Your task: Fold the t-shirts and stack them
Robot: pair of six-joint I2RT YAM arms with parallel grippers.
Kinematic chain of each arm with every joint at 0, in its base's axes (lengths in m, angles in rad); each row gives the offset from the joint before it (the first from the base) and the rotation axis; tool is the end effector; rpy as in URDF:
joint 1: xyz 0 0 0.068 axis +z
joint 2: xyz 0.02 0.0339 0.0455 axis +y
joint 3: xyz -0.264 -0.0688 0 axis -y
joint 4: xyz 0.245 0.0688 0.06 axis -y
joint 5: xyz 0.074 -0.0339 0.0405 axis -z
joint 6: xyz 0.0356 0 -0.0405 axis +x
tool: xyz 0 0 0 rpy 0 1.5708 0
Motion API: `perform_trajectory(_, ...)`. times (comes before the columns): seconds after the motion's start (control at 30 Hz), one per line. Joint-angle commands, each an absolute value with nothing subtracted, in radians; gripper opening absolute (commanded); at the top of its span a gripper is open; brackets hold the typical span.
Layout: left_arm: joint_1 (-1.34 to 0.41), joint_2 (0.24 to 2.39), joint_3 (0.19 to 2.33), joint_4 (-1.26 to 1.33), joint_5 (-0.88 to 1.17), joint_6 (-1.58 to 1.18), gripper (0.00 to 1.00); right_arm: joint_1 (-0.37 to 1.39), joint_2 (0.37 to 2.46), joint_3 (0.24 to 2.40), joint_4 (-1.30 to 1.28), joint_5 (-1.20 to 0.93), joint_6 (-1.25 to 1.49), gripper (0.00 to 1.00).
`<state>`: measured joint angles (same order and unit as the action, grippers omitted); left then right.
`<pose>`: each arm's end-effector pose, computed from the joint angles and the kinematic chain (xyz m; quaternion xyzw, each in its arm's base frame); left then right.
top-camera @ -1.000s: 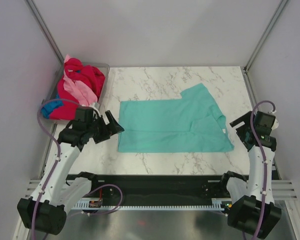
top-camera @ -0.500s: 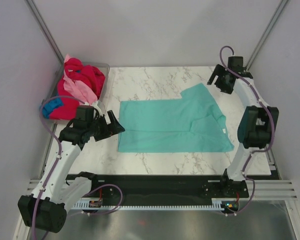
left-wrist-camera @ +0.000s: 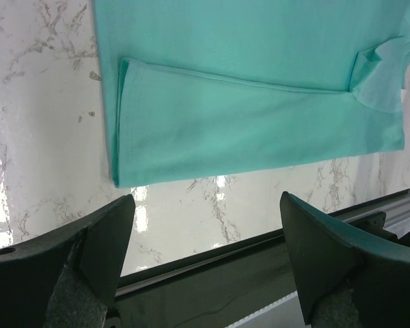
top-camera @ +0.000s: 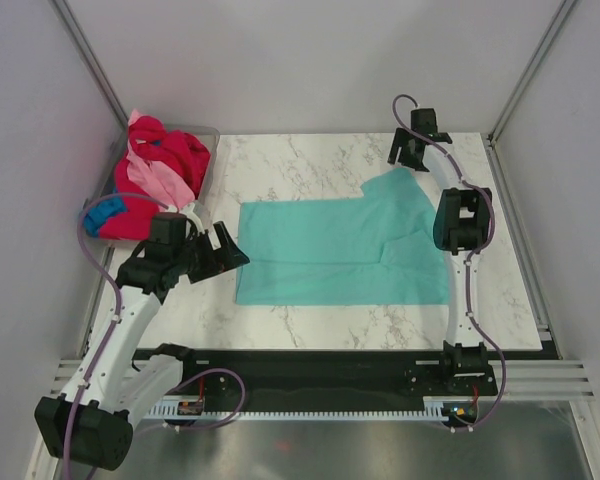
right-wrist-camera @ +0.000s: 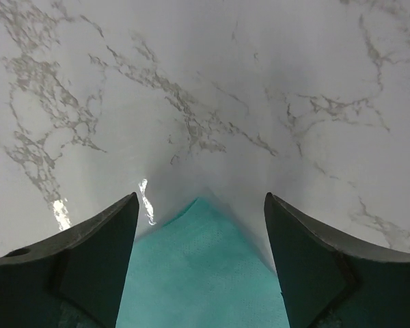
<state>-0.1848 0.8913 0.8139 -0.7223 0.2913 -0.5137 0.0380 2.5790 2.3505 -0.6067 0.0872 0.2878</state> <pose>0.1734 -0.0428 0.2822 -0.0962 0.9133 -0.2537 0.3036 0.5687 0.0185 0.1761 0.1317 0.9230 0.0181 0.3611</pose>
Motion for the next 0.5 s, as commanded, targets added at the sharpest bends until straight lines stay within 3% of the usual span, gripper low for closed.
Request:
perform_trajectory(0.0, -0.181, 0.881, 0.810, -0.684, 0.308, -0.476, 0.94, 0.057, 2.605, 2.387, -0.615, 0.123, 0.256, 0.81)
perform_trajectory(0.17, -0.181, 0.888, 0.810, -0.684, 0.308, -0.476, 0.94, 0.080, 2.588, 2.284, -0.571, 0.149, 0.264, 0.63)
perform_trajectory(0.2, -0.181, 0.888, 0.810, -0.684, 0.307, -0.476, 0.94, 0.080, 2.583, 2.275, -0.565, 0.152, 0.270, 0.51)
perform_trajectory(0.3, -0.179, 0.890, 0.810, -0.684, 0.298, -0.479, 0.94, 0.080, 2.574, 2.243, -0.558, 0.156, 0.271, 0.28)
perform_trajectory(0.37, -0.179, 0.903, 0.808, -0.677, 0.284, -0.483, 0.94, 0.080, 2.562, 2.220, -0.552, 0.167, 0.265, 0.22)
perform_trajectory(0.4, -0.179, 0.932, 0.807, -0.666, 0.263, -0.489, 0.93, 0.077, 2.554, 2.215, -0.549, 0.176, 0.258, 0.11)
perform_trajectory(0.47, -0.181, 0.992, 0.827, -0.632, 0.221, -0.486, 0.93, 0.078, 2.550, 2.212, -0.545, 0.176, 0.249, 0.00)
